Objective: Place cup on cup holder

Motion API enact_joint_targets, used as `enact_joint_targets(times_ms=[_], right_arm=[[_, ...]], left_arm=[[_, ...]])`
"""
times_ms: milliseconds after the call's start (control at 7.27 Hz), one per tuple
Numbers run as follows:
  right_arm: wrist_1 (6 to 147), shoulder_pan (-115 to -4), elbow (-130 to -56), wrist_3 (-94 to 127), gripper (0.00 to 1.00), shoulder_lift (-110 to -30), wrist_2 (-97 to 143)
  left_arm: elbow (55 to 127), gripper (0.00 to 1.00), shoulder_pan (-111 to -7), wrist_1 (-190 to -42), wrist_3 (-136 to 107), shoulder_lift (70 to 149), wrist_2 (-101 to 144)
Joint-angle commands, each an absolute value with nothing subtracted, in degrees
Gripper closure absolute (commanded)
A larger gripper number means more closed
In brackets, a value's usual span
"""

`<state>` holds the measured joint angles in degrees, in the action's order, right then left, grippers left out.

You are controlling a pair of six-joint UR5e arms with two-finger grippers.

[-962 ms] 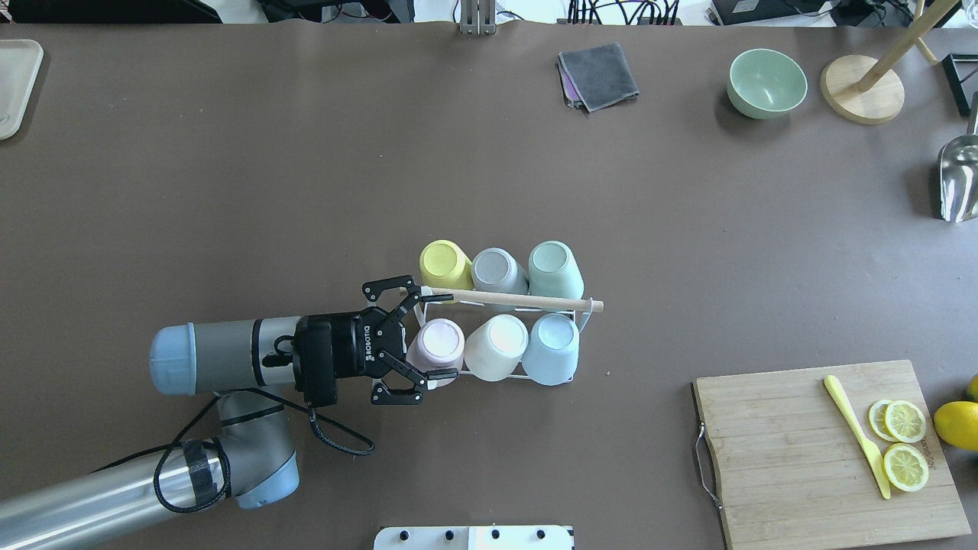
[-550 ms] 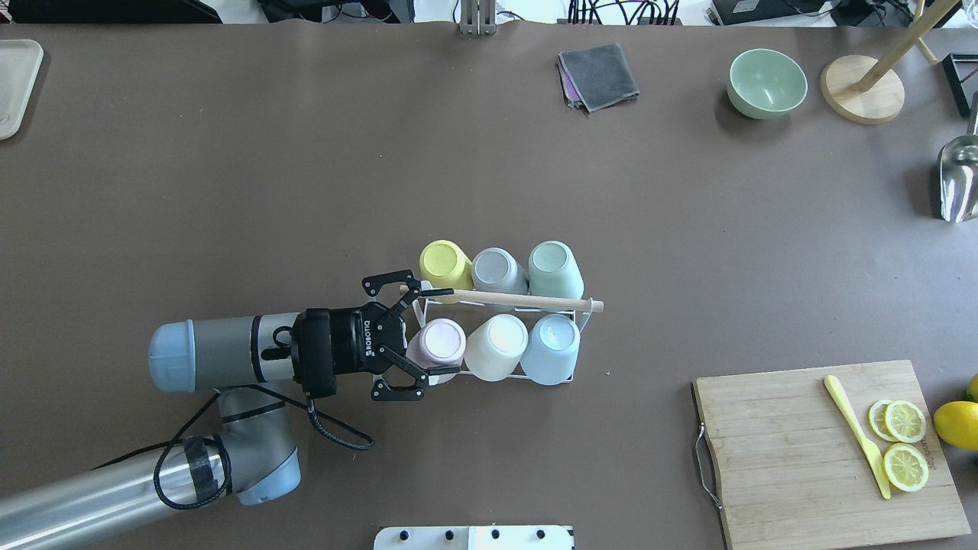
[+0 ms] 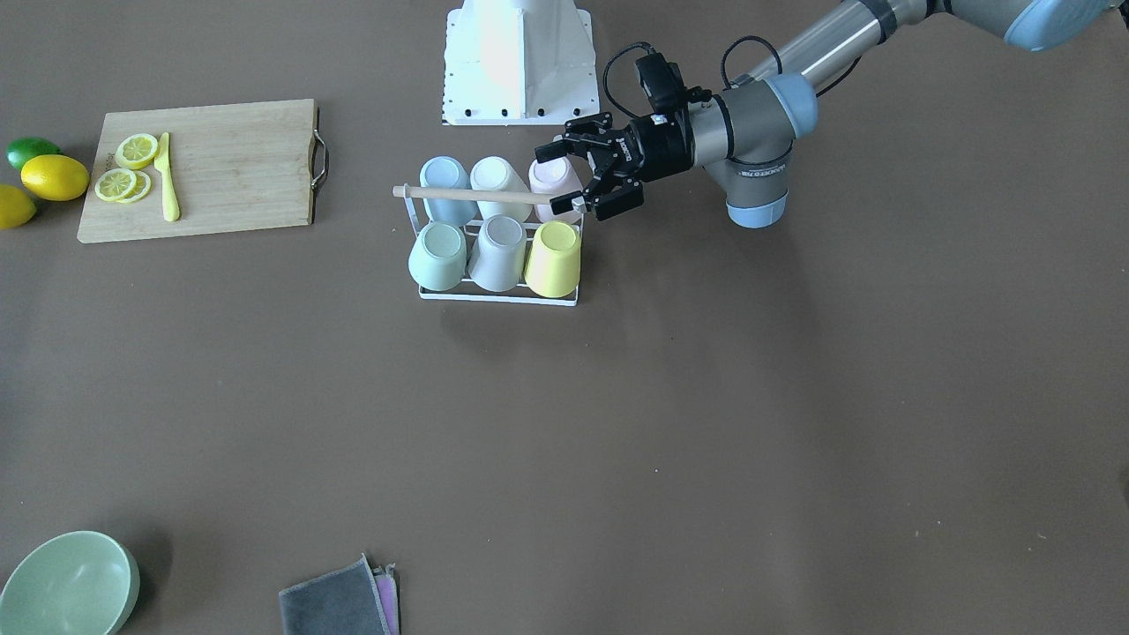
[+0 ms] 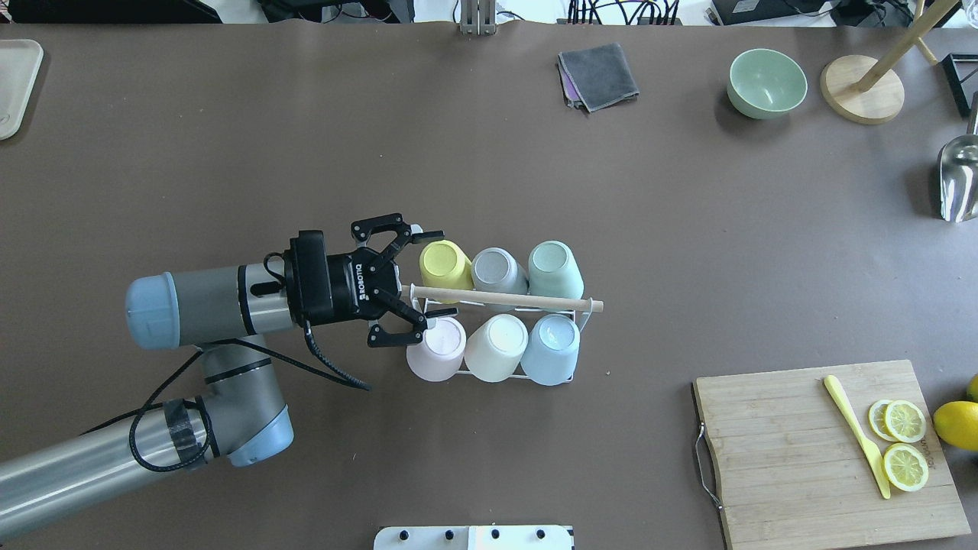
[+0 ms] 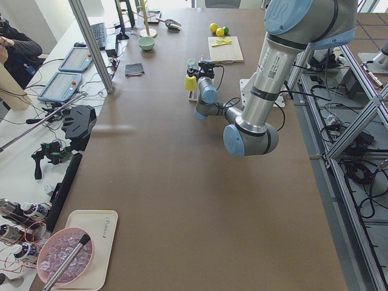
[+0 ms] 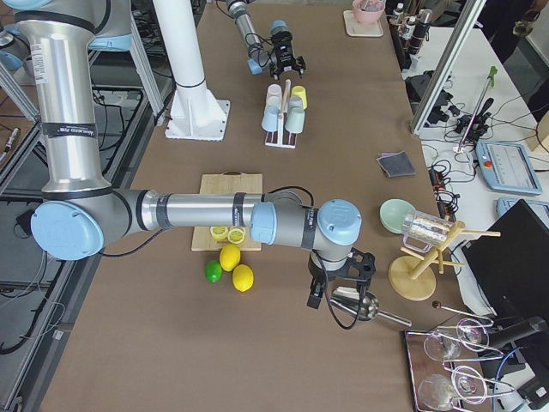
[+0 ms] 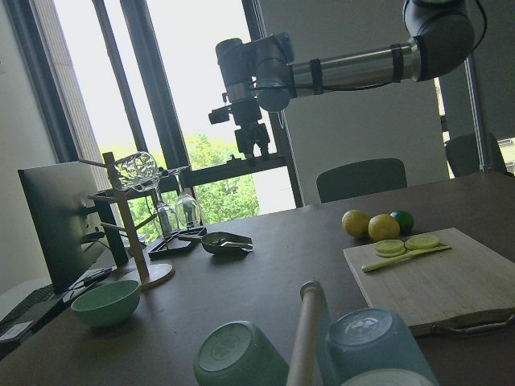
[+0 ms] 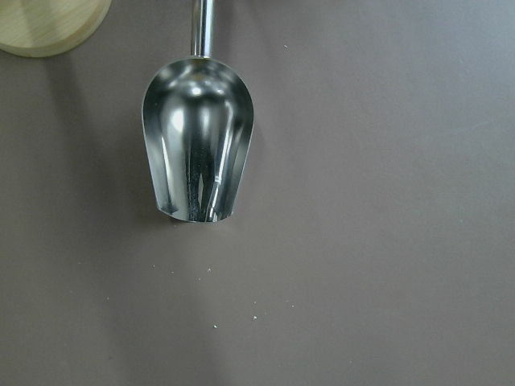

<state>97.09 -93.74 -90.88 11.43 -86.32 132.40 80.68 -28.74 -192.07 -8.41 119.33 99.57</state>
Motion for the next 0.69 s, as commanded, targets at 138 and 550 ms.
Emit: enact_joint_targets(times_ms=[138, 550], right_arm=[[96.9, -92.1, -92.1, 11.5, 0.00, -87.5, 131.3], [96.9, -92.2, -92.5, 11.6, 0.00, -88.2, 132.5]], left_arm=[[89.2, 0.02, -37.8, -167.2, -15.9, 118.3, 106.6], [89.8, 0.02, -41.4, -143.4, -17.4, 117.1, 109.8]])
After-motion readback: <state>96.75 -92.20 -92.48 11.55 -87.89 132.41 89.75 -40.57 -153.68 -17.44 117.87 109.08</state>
